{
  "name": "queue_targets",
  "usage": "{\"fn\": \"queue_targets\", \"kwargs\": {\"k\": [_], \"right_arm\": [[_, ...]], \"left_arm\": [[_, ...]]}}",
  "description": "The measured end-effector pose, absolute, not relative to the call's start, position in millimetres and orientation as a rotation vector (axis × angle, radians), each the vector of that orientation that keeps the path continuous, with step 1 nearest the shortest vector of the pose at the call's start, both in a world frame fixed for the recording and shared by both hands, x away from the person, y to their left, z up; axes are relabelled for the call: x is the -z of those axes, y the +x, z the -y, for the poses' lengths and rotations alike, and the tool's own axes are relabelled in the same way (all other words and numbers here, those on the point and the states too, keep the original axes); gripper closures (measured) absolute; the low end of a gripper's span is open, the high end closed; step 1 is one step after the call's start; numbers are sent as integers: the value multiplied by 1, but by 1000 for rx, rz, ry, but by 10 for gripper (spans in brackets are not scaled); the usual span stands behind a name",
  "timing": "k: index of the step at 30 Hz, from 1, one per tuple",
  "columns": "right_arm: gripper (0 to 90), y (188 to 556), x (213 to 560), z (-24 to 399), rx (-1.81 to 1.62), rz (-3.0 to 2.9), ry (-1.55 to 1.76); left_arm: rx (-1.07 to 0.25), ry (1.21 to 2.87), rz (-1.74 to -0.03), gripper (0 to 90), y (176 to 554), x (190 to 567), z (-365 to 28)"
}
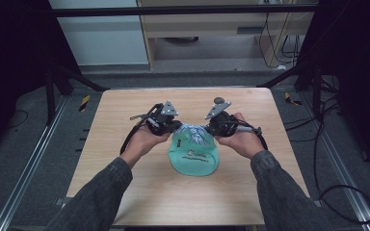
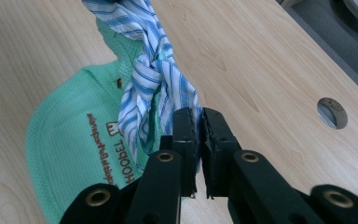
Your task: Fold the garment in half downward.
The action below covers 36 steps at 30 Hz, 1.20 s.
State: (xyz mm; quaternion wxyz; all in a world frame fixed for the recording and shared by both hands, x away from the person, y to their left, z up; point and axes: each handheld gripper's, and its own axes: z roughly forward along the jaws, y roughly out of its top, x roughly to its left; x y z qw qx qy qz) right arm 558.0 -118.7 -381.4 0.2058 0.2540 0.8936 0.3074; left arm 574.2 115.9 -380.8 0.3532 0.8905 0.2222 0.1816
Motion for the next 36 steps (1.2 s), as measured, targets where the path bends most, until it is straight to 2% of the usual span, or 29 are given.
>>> {"fn": "queue_targets", "kwargs": {"k": [36], "right_arm": [[843, 533, 404, 117, -862, -2524, 662]], "left_arm": [[-396, 2263, -594, 865, 542, 408, -126]]}}
